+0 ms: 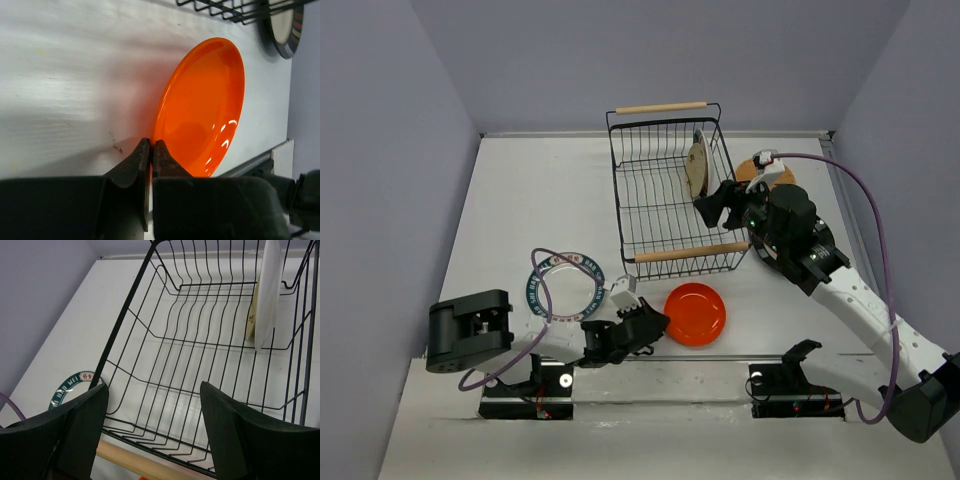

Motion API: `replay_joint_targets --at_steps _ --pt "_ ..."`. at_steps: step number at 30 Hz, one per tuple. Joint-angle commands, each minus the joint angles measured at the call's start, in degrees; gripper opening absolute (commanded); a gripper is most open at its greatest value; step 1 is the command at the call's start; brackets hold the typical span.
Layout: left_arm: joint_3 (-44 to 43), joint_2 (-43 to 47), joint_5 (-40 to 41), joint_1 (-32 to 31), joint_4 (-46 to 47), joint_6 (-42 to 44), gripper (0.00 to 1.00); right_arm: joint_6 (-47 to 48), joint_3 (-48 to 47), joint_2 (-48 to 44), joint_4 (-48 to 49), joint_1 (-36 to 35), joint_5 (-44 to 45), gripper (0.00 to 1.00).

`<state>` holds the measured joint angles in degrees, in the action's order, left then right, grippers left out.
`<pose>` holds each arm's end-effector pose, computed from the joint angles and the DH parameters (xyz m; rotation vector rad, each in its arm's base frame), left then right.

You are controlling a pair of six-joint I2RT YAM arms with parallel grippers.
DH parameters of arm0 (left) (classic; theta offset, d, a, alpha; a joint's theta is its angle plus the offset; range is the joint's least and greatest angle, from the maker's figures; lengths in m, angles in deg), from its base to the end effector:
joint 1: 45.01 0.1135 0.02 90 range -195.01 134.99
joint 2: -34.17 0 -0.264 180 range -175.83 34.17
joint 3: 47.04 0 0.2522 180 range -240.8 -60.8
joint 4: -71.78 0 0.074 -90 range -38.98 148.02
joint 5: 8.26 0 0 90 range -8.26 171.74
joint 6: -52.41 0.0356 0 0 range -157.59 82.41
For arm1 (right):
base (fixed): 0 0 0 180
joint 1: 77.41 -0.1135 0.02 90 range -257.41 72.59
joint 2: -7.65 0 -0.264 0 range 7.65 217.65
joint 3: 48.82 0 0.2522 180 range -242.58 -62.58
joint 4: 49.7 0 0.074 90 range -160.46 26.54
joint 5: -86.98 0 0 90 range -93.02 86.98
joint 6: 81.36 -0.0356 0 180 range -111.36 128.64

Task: Load the plates into the dish rack

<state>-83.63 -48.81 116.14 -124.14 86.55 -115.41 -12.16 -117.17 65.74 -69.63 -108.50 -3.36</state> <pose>0.0668 -0.2414 0.1387 -0.3495 2.1685 -1.0509 0.2026 0.1224 0.3641 -0.1647 1.7794 0.6646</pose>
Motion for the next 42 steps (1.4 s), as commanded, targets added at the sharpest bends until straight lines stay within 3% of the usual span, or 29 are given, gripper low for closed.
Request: replay_joint_targets --at_steps 1,4,11,16,27,33,42 --pt "0.3 9.8 3.0 -3.3 0.3 11.6 0.06 0.1 -0.6 -2.8 -0.7 0.2 -0.7 0.8" --pt "0.9 18.6 4.3 -7.1 -0.8 17.2 0.06 1.5 -1.5 -4.3 -2.4 0.2 -5.6 0.81" --pt "2.9 42.8 10.6 -11.0 -9.8 23.2 0.06 6.5 -1.8 -7.0 -7.4 0.2 -29.4 0.83" --pt "2.4 55.1 14.3 -11.0 -13.1 27.9 0.06 7.5 -2.1 -9.0 -8.9 0.2 -29.6 0.86" --pt "-3.9 56.8 24.8 -11.0 -25.5 29.5 0.05 5.6 -1.0 -7.5 -6.9 0.2 -49.8 0.87" --pt "-4.3 55.6 26.3 -11.0 -24.5 30.3 0.05 5.0 0.7 -6.7 -5.0 0.2 -50.6 0.87" --pt "-2.0 58.5 25.1 -10.9 -15.5 36.3 0.05 3.5 1.5 -0.3 -4.6 -0.6 -46.9 0.86"
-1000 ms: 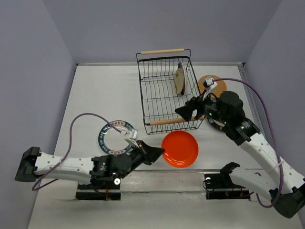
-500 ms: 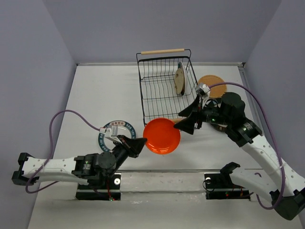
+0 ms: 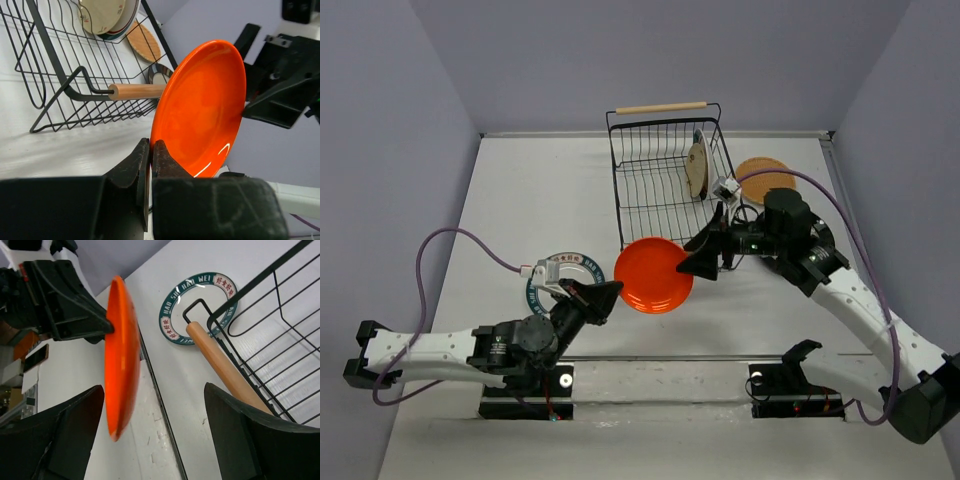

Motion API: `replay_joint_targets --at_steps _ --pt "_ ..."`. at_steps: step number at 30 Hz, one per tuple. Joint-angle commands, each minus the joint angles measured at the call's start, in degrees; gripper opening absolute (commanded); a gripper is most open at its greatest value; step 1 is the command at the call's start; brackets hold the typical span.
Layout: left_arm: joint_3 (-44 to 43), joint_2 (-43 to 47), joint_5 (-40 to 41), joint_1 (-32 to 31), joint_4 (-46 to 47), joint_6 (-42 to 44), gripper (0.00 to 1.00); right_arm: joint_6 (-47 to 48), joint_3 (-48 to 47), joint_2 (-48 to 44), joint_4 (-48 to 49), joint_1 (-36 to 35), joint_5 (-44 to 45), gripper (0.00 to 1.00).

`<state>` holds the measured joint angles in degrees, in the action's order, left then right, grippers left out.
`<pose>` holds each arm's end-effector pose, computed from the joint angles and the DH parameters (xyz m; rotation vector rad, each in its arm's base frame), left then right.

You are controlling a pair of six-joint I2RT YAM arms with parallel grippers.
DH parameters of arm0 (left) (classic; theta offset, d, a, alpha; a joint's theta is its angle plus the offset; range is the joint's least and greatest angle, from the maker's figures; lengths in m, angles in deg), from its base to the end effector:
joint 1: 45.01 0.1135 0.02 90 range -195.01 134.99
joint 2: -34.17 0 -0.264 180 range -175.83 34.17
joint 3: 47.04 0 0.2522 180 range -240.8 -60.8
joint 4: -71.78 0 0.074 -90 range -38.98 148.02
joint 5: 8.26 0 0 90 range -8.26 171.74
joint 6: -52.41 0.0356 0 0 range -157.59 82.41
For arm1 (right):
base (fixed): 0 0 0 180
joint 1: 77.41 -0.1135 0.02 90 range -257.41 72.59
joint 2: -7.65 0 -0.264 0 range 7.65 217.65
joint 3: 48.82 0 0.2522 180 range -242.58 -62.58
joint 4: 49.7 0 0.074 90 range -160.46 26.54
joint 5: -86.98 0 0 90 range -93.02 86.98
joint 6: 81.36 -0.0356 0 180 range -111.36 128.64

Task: Load the plates into the dish rack

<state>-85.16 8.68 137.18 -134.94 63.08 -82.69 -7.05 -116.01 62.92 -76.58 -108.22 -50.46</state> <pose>0.0295 -0.1217 0.2887 -0.1995 1.6352 -1.1322 0.1679 0.1307 0.3572 -0.8615 1.7506 1.3067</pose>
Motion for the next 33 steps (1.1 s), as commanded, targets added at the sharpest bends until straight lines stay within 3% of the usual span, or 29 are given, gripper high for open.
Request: replay_joint_targets --at_steps 1,3,4,5,6,7,8,10,11,14,18,21,25,28,33 --pt "-0.5 0.8 3.9 -0.1 8.6 4.1 0.05 -1.7 0.3 3.2 2.7 -1.4 0.3 0.85" --pt "-0.4 0.3 3.5 -0.1 10.3 5.0 0.05 -2.3 -0.3 4.7 3.9 -2.6 0.5 0.76" --pt "-0.4 0.1 3.5 -0.1 10.7 5.3 0.05 -2.9 -0.4 4.9 4.8 -3.2 0.6 0.49" --pt "-0.6 -0.1 3.6 -0.1 10.8 5.5 0.06 -4.2 -0.4 4.9 6.0 -3.2 0.4 0.31" --pt "-0.7 -0.3 3.6 -0.1 11.4 6.2 0.06 -6.9 -0.2 4.2 9.8 -3.2 0.4 0.15" --pt "-0.9 -0.3 3.7 -0.1 11.5 6.6 0.1 -8.5 0.1 3.7 12.0 -3.2 1.0 0.07" --pt "-1.0 -0.4 3.8 -0.1 11.5 7.0 0.18 -10.0 0.5 3.4 14.7 -3.2 1.8 0.07" --pt "-1.9 0.0 4.3 -0.1 10.2 9.1 0.68 -11.6 -0.4 3.0 17.3 -3.2 5.3 0.07" --pt "-2.6 0.2 4.9 -0.1 9.0 9.7 0.78 -11.7 -1.8 3.2 17.2 -3.2 7.8 0.07" --pt "-7.6 1.8 9.0 -0.1 -0.4 10.0 0.96 -9.7 -5.1 5.5 13.7 -3.2 21.3 0.07" --pt "-15.7 4.3 14.7 -0.1 -16.7 8.8 0.99 -4.4 -15.0 13.1 5.9 -3.2 41.7 0.07" --pt "-19.7 5.2 16.4 -0.1 -26.1 5.1 0.99 -1.2 -21.0 19.8 2.2 -3.2 52.2 0.07" --pt "-20.7 8.1 17.7 -0.1 -36.5 1.2 0.99 4.1 -30.6 31.5 -1.4 -3.2 72.1 0.07" --pt "-17.5 10.1 17.9 -0.3 -36.3 -1.0 0.99 6.2 -34.5 36.3 -2.3 -3.2 82.8 0.07" --pt "-9.9 12.2 16.2 -0.3 -20.9 9.9 0.99 7.9 -40.5 44.7 -3.0 -3.2 89.0 0.07"
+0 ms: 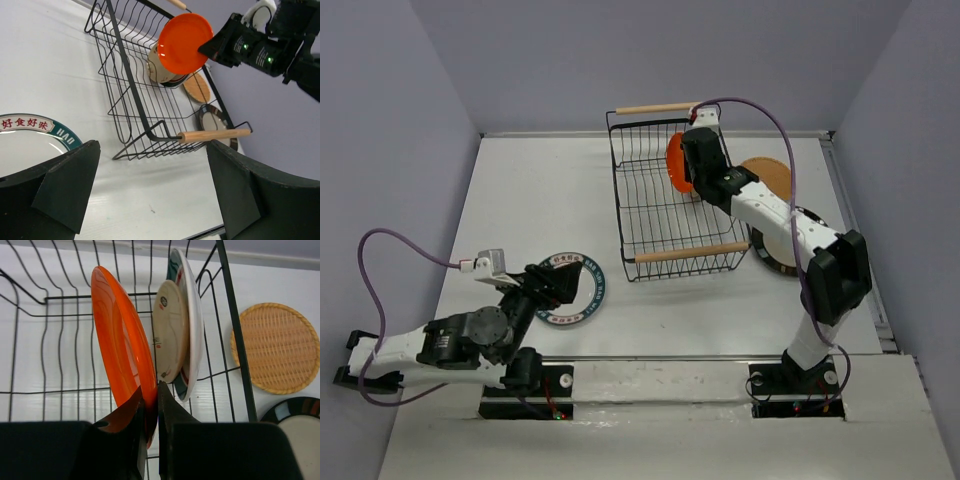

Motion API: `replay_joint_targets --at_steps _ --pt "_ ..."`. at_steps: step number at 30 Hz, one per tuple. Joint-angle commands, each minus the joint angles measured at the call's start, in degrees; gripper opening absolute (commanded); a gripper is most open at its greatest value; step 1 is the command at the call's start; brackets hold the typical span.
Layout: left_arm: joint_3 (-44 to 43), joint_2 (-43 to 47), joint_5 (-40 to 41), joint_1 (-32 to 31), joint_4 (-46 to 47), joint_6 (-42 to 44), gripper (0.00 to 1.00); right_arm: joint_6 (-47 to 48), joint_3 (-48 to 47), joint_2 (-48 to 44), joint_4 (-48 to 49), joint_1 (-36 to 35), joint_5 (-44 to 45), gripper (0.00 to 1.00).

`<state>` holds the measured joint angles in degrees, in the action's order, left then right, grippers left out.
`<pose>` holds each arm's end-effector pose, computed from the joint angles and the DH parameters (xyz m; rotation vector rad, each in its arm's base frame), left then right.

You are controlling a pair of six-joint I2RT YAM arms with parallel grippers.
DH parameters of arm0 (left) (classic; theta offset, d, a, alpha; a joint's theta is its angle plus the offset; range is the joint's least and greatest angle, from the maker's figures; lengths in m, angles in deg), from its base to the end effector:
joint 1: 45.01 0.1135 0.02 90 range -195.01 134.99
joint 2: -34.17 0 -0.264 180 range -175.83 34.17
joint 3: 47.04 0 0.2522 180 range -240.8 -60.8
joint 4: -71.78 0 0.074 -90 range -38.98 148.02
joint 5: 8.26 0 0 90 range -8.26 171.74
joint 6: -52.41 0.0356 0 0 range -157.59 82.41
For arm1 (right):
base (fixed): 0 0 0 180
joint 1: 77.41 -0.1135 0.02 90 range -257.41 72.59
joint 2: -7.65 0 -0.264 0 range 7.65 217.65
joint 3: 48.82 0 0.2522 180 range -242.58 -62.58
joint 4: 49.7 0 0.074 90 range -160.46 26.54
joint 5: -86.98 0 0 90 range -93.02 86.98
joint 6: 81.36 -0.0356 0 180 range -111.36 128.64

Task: Load the plates into the dish rack

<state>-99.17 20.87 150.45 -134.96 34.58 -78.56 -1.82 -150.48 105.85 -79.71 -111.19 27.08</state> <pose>0.0332 -0.0464 0.3348 -0.3003 1.6004 -0.8684 0.3450 0.2093 0.3432 -0.0763 1.9665 -0.0317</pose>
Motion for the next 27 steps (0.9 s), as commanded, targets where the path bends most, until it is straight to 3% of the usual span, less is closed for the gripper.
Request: replay_joint_targets --at_steps 1,9,11,13,14,15,19,27 --pt "5.2 -1.8 3.0 -0.3 9.7 6.0 0.99 2.9 -7.4 4.3 -0.3 -0.2 12.2 0.07" --pt "0.9 -20.2 6.8 0.0 11.8 8.4 0.99 2.4 -12.0 12.5 -1.6 -0.2 15.9 0.07" --pt "0.8 -23.9 6.5 1.8 16.9 13.7 0.99 2.5 -14.0 15.0 -1.9 -0.2 16.7 0.07" --pt "1.7 -25.5 0.8 5.1 23.6 17.5 0.99 2.7 -14.8 16.8 -2.3 -0.2 16.7 0.07" --pt "3.1 -26.5 -2.6 10.4 26.3 19.6 0.99 2.8 -15.5 17.3 -2.4 -0.2 16.9 0.07" --pt "3.9 -26.5 -10.9 13.9 30.9 20.3 0.99 2.9 -15.8 18.2 -2.5 0.3 17.2 0.07" --pt "7.3 -25.5 -23.7 27.2 35.7 18.0 0.98 2.9 -16.3 19.4 -2.6 0.8 17.2 0.07" --pt "6.4 -27.8 -26.8 33.2 32.9 14.2 0.99 3.1 -17.9 22.9 -3.1 1.3 15.6 0.07"
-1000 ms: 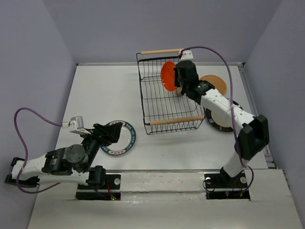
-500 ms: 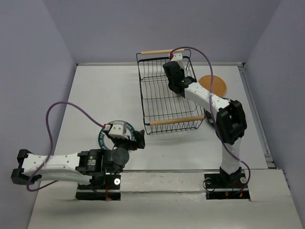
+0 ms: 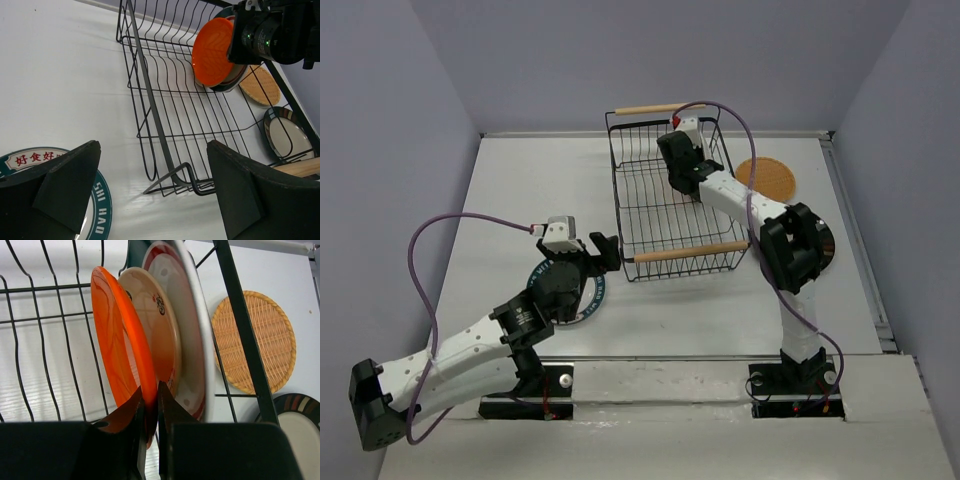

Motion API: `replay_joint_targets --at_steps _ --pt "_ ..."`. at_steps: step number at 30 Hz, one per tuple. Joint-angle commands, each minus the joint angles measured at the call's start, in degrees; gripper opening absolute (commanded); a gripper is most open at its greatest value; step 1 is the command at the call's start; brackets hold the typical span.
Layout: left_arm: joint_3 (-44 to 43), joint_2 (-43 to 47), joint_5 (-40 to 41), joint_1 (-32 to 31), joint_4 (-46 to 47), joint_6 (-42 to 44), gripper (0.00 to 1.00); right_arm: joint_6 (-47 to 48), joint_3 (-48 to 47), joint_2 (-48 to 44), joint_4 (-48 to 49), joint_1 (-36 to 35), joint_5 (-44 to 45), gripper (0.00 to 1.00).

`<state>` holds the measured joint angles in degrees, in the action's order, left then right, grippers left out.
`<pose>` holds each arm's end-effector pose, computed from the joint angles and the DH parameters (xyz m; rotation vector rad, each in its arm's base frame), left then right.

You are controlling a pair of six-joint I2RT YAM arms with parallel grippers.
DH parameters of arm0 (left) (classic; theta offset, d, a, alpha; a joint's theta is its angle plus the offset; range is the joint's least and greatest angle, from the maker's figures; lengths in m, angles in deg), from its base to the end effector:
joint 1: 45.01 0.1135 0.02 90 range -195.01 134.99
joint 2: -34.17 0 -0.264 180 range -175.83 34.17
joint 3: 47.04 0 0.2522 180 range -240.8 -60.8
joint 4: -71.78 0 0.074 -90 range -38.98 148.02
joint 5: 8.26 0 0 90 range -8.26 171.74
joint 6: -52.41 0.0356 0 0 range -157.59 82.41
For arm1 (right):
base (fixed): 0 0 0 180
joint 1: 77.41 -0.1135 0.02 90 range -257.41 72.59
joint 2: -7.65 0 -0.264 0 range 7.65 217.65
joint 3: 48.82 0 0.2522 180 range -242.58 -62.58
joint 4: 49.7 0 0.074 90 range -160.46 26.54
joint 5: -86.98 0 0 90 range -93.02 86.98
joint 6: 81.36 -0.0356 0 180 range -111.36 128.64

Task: Load the plates into the dish rack

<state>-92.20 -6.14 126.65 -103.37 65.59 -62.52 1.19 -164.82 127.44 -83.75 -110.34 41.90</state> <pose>0.1101 -0.1308 0.3033 -0.1480 1.6038 -0.5082 0.4175 0.2405 0.2651 -0.0465 2.0478 -0.4398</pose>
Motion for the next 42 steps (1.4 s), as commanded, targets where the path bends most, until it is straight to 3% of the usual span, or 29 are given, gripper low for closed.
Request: replay_joint_targets --at_steps 1,6,8,9,10,13,16,26,30,33,34,37,42 --pt "-0.4 -0.7 -3.3 2.0 1.4 -3.1 0.99 -0.2 -3.6 1.8 0.8 0.5 0.7 0.07" --pt "0.6 1.0 -6.5 3.7 -0.1 -5.5 0.99 -2.5 -2.3 2.4 0.6 0.5 -1.9 0.07" --pt "0.5 1.6 -7.1 4.1 -1.1 -5.9 0.99 -3.0 -2.0 2.1 0.6 0.5 -2.5 0.13" --pt "0.1 1.6 -7.6 4.0 -1.4 -6.1 0.99 -3.3 -1.9 1.8 0.6 0.5 -2.8 0.16" --pt "-0.2 1.8 -7.8 4.0 -2.0 -6.1 0.99 -3.5 -1.6 0.7 0.6 0.5 -3.2 0.29" --pt "-1.1 2.1 -9.0 4.0 -3.2 -5.9 0.99 -3.8 -1.1 -2.5 0.6 0.5 -4.9 0.47" --pt "-2.3 2.5 -10.2 4.1 -4.4 -5.7 0.99 -3.8 0.0 -5.6 0.6 0.5 -6.5 0.57" --pt "-6.8 7.9 -13.3 4.0 -12.4 -4.9 0.99 -8.9 11.9 -24.1 2.3 3.8 -18.5 0.66" --pt "-11.0 11.7 -17.6 4.0 -16.9 -2.0 0.99 -16.1 24.2 -33.1 10.6 13.2 -24.8 0.66" --pt "-13.8 13.2 -18.6 4.0 -21.7 -0.1 0.99 -24.9 33.4 -37.7 17.5 25.3 -37.1 0.63" --pt "-14.0 13.7 -18.5 4.0 -23.5 0.5 0.99 -29.4 34.6 -37.3 18.4 31.7 -43.6 0.62" --pt "-12.5 15.5 -17.7 4.1 -23.8 2.5 0.99 -35.3 37.9 -34.7 24.3 40.4 -52.3 0.61" --pt "-8.4 18.8 -19.8 4.0 -21.2 3.0 0.99 -32.0 31.6 -24.0 25.0 46.6 -56.5 0.61"
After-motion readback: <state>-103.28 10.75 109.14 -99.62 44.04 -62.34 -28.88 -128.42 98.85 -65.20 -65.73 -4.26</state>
